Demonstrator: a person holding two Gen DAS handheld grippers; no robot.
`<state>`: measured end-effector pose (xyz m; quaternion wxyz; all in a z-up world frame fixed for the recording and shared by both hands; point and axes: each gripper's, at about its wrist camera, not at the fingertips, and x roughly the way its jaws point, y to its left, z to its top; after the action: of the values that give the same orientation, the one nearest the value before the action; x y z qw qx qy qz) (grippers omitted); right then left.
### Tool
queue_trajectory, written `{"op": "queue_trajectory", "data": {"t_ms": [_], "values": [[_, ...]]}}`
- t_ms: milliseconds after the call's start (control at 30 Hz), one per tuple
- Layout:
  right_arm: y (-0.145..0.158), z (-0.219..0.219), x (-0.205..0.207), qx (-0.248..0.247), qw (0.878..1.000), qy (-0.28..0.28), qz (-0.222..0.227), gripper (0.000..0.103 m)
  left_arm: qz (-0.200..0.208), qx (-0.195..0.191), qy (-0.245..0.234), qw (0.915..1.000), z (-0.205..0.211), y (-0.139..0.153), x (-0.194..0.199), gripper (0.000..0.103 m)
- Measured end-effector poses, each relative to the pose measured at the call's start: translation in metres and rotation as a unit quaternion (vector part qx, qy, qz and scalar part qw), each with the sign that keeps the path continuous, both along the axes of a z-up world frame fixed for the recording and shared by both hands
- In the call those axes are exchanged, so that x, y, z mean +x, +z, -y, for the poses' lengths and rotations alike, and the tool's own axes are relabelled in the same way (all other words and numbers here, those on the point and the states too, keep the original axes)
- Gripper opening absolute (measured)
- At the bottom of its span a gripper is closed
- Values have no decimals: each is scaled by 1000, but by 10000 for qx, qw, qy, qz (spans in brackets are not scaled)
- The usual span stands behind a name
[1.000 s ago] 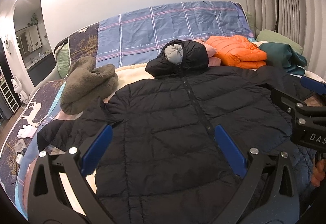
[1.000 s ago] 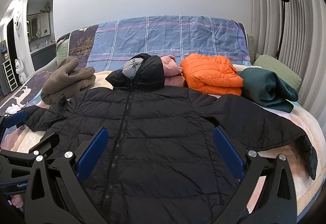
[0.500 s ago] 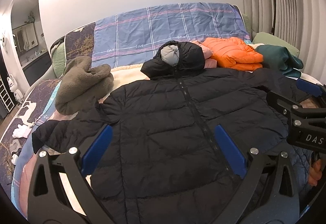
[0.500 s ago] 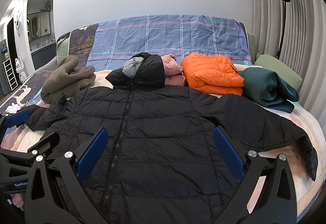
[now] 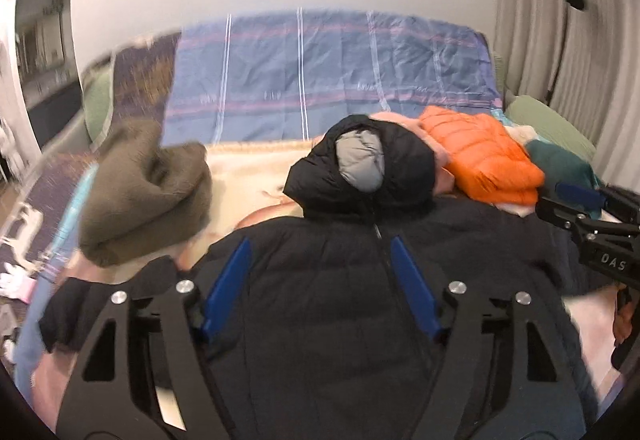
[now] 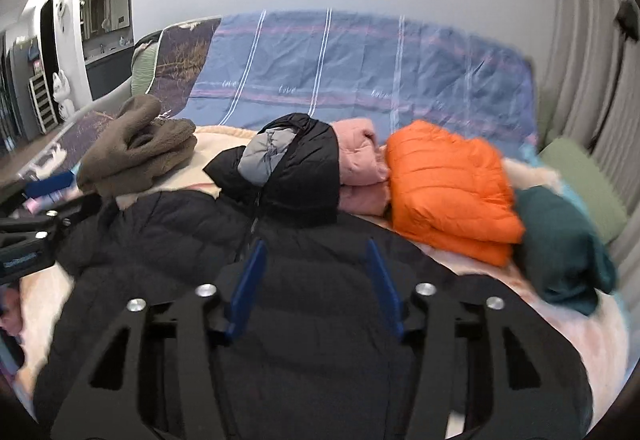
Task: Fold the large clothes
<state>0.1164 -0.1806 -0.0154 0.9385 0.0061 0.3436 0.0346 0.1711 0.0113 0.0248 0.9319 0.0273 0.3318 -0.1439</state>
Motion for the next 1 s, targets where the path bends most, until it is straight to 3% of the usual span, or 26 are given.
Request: {"op": "queue_trajectory", "data": {"t_ms": [100, 200, 367, 533, 600, 667, 700, 733, 833, 967, 1000], "values": [[-4, 13, 60, 404, 9986, 182, -292, 53, -713, -672, -135, 9951, -8, -16, 74, 74], [-12, 29, 113, 807, 9951, 32, -578, 53, -1018, -1242, 47, 9870, -17, -39, 136, 81], [-37, 38, 189, 1298, 9858, -118, -1059, 53, -1447, -1431, 317, 9786, -9, -78, 213, 86], [-65, 41, 233, 1518, 9790, -107, -1354, 54, -2033, -1866, 401, 9603, -1, -116, 271, 88], [-70, 43, 242, 1672, 9770, -90, -1320, 53, -2221, -2060, 313, 9525, 3, -124, 279, 83], [-68, 43, 242, 1957, 9743, 115, -1110, 26, -2138, -2348, 131, 9481, 7, -125, 282, 34], [-65, 44, 239, 2187, 9702, 280, -1008, 2, -2111, -2388, 59, 9478, 7, -125, 279, 11], [-58, 45, 228, 2422, 9658, 468, -797, 2, -2035, -2410, -90, 9489, 9, -121, 274, 10], [-35, 43, 191, 2444, 9640, 1008, -297, 2, -1410, -2363, -772, 9583, 8, -91, 239, 8], [-19, 35, 105, 1844, 9649, 1870, 66, 2, -823, -2368, -1672, 9535, -15, -55, 159, 10], [-23, 36, 84, 1673, 9664, 1950, 30, 2, -700, -2260, -1738, 9559, -22, -52, 140, 19]]}}
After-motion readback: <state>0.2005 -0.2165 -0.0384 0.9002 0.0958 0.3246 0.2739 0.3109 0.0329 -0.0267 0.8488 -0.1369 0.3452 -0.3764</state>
